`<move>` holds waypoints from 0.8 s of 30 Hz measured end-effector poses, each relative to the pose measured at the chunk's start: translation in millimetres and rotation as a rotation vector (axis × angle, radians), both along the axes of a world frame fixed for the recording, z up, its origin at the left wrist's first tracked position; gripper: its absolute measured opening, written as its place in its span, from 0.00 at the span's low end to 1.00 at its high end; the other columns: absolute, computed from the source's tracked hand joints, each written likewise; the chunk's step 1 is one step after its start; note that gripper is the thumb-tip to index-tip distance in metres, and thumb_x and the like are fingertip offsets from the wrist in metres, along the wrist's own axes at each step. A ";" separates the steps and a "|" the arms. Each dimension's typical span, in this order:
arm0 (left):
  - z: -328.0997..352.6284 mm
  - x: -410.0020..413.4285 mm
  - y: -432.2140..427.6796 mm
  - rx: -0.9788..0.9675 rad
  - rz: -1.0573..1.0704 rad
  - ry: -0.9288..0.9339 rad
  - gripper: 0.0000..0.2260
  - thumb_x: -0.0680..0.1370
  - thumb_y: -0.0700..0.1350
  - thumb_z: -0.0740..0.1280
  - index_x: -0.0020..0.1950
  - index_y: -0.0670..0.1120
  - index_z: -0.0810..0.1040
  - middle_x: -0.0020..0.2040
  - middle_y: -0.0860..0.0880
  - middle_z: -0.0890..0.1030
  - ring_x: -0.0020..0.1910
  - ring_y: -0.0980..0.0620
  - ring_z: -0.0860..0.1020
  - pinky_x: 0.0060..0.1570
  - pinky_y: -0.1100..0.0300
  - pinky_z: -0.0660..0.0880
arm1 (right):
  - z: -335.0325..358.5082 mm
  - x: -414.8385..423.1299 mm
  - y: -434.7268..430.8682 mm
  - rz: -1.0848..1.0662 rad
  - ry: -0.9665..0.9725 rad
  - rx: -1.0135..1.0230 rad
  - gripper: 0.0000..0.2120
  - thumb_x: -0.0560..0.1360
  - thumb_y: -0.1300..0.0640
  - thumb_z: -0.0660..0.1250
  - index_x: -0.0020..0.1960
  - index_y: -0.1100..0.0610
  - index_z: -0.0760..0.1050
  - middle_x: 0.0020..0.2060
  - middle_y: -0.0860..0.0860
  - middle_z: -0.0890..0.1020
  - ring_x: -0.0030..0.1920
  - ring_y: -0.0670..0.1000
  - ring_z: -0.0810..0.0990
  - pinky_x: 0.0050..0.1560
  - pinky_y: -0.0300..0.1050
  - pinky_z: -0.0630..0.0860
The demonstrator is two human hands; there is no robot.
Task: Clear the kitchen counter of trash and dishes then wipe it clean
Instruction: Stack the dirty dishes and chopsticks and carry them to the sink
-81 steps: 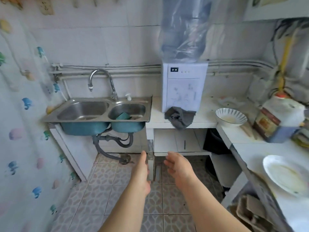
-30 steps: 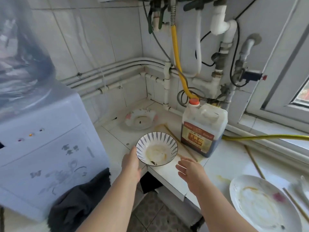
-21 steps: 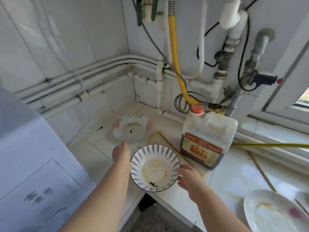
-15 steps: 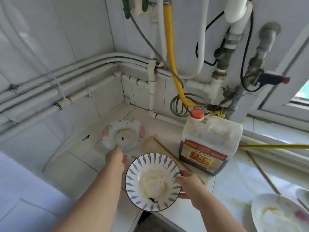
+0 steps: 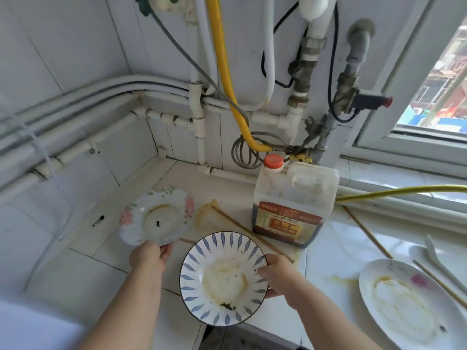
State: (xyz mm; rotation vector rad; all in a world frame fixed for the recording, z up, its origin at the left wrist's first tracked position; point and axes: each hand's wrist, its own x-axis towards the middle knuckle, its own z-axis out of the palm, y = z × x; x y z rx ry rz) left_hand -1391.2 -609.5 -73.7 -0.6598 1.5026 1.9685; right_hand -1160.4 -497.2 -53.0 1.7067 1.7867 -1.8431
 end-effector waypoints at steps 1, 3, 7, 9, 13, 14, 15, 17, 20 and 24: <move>0.1 4.8 -4.3 0.004 0.016 0.006 0.11 0.78 0.31 0.52 0.42 0.41 0.70 0.43 0.42 0.76 0.38 0.48 0.75 0.49 0.54 0.77 | 1.4 4.6 0.1 -0.006 0.009 0.002 0.12 0.76 0.66 0.57 0.48 0.55 0.77 0.50 0.58 0.82 0.48 0.58 0.83 0.43 0.53 0.83; 2.7 18.9 -13.0 0.018 0.050 0.033 0.11 0.77 0.30 0.51 0.47 0.39 0.71 0.48 0.40 0.76 0.38 0.48 0.76 0.54 0.54 0.75 | 5.5 19.3 -0.2 -0.020 0.042 -0.004 0.13 0.76 0.67 0.57 0.46 0.54 0.77 0.47 0.56 0.83 0.45 0.56 0.84 0.41 0.51 0.84; 16.5 59.5 -32.0 0.027 0.074 0.106 0.14 0.76 0.27 0.49 0.57 0.37 0.68 0.48 0.39 0.76 0.37 0.47 0.75 0.54 0.55 0.77 | 19.1 62.5 -2.1 -0.043 0.110 -0.009 0.12 0.75 0.68 0.59 0.49 0.56 0.78 0.41 0.54 0.83 0.37 0.52 0.83 0.30 0.43 0.81; 22.2 88.5 -41.8 0.010 0.061 0.128 0.16 0.76 0.27 0.49 0.58 0.39 0.69 0.46 0.41 0.76 0.38 0.47 0.76 0.39 0.59 0.81 | 25.9 94.9 -1.9 -0.061 0.129 -0.002 0.12 0.75 0.68 0.59 0.48 0.56 0.78 0.38 0.54 0.83 0.35 0.52 0.83 0.29 0.42 0.81; 26.4 145.8 -54.9 0.020 0.004 0.114 0.13 0.77 0.28 0.51 0.51 0.39 0.73 0.44 0.42 0.76 0.39 0.47 0.76 0.27 0.62 0.79 | 40.1 157.5 2.5 -0.117 0.176 0.014 0.13 0.75 0.70 0.58 0.44 0.57 0.79 0.39 0.56 0.84 0.37 0.55 0.84 0.34 0.47 0.83; 26.9 163.3 -56.2 0.021 -0.015 0.110 0.13 0.77 0.28 0.52 0.51 0.38 0.73 0.43 0.42 0.76 0.39 0.47 0.76 0.25 0.63 0.78 | 43.4 174.0 4.6 -0.139 0.192 0.017 0.13 0.75 0.70 0.58 0.43 0.57 0.79 0.38 0.56 0.84 0.37 0.55 0.84 0.33 0.46 0.83; 26.2 182.1 -57.0 0.017 -0.031 0.111 0.13 0.77 0.28 0.52 0.54 0.38 0.73 0.42 0.42 0.76 0.38 0.48 0.76 0.25 0.64 0.78 | 47.0 191.7 7.0 -0.167 0.197 0.028 0.13 0.75 0.70 0.59 0.42 0.58 0.78 0.37 0.56 0.84 0.35 0.55 0.84 0.31 0.45 0.82; 24.0 217.2 -56.5 -0.006 -0.074 0.121 0.15 0.78 0.29 0.55 0.61 0.38 0.73 0.41 0.42 0.76 0.38 0.48 0.76 0.24 0.65 0.77 | 54.1 221.7 13.5 -0.199 0.197 0.059 0.11 0.75 0.70 0.60 0.44 0.60 0.79 0.36 0.57 0.83 0.34 0.56 0.83 0.32 0.46 0.82; 24.3 268.7 -50.8 -0.048 -0.149 0.114 0.15 0.78 0.30 0.56 0.62 0.36 0.74 0.41 0.42 0.77 0.36 0.47 0.76 0.22 0.65 0.77 | 67.6 261.7 24.2 -0.269 0.226 0.070 0.10 0.76 0.69 0.60 0.50 0.62 0.78 0.40 0.59 0.83 0.37 0.58 0.83 0.34 0.48 0.82; 22.1 325.0 -35.2 -0.087 -0.272 0.105 0.15 0.78 0.30 0.58 0.63 0.35 0.74 0.45 0.39 0.79 0.36 0.45 0.76 0.22 0.62 0.77 | 87.7 304.5 38.2 -0.388 0.276 0.073 0.08 0.77 0.68 0.58 0.47 0.61 0.76 0.36 0.59 0.80 0.32 0.57 0.80 0.28 0.45 0.81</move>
